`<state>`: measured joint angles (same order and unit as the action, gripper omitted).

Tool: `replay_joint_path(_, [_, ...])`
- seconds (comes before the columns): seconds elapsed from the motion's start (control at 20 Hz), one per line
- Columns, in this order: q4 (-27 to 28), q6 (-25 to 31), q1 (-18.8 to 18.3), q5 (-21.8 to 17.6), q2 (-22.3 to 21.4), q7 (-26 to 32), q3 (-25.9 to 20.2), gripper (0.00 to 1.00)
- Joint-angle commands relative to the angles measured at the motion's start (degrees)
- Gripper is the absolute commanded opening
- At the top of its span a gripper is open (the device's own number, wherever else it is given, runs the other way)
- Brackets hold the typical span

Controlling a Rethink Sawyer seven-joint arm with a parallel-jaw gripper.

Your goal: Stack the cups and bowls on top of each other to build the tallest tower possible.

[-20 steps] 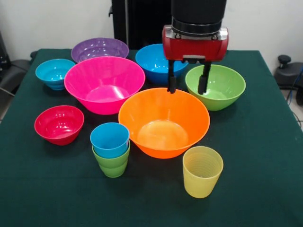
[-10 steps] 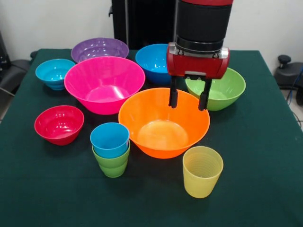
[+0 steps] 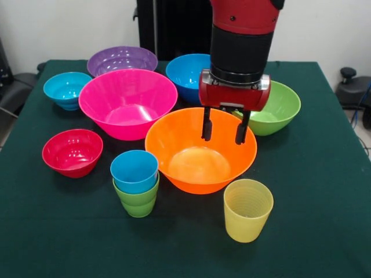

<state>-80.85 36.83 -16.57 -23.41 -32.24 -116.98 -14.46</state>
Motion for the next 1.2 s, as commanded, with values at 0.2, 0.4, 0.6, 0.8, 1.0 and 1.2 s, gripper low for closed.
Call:
replay_joint_path(0.2, [11.4,0.1,5.4,1.6,8.6,-7.8,0.7,1.00])
replay_joint_path(0.4, [21.0,7.0,7.4,3.6,12.6,-7.3,0.6,1.00])
replay_joint_path(0.6, [29.9,11.3,9.1,5.0,17.4,-6.8,1.0,1.00])
replay_joint_path(0.8, [40.4,17.2,10.2,5.7,22.4,-4.8,0.9,1.00])
replay_joint_path(1.0, [46.4,20.6,10.6,6.0,26.1,-4.1,0.5,1.00])
replay_joint_path(1.2, [44.2,19.4,10.2,6.6,25.9,-4.6,1.5,1.00])
